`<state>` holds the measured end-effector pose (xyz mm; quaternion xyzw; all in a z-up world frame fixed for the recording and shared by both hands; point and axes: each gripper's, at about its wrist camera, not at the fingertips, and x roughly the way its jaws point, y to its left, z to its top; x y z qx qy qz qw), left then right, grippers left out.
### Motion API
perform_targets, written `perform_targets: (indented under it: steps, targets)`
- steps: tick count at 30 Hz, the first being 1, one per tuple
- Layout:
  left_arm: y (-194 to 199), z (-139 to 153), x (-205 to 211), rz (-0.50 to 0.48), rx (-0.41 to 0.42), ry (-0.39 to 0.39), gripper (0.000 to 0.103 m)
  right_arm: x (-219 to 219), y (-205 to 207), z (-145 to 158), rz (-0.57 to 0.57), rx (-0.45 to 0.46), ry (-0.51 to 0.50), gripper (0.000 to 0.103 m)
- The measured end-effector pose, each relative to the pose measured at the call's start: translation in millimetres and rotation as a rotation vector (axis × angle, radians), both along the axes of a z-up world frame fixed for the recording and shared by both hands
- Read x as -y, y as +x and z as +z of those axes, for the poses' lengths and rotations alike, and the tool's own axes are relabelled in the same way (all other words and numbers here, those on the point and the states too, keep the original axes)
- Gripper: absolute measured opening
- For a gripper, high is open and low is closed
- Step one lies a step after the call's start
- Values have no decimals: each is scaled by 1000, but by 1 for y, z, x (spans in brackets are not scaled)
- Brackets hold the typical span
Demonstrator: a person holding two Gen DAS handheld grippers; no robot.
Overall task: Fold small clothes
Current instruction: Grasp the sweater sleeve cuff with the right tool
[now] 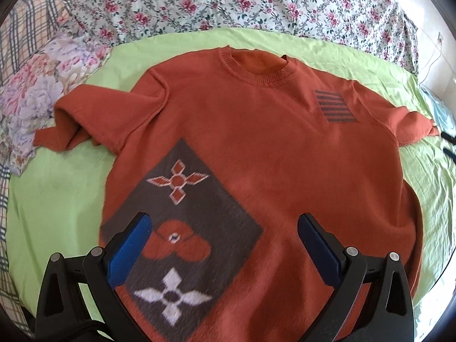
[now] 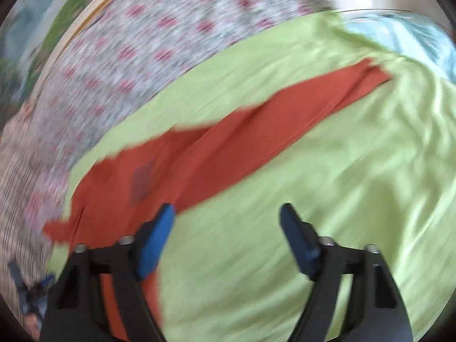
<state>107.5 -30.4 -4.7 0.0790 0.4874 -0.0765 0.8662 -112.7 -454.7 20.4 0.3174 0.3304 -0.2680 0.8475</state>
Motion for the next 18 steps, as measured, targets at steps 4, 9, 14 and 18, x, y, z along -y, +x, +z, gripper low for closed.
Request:
perform_targets:
  steps: [4,9,14,18]
  targets:
    - [9,-8,12,-14,-23,-2,102,92,4,-3,-163,17,14,46]
    - [23,-20,21,-13,-56,11,102,166,21,-10,-267,26,36,44]
    - [34,-26,22,-1,-66,-8,102,211,28,-28,-356,-101,23,44]
    - [38,-28,25,-4,-70,-17,102,214,36,-31,-323,-114,-6,21]
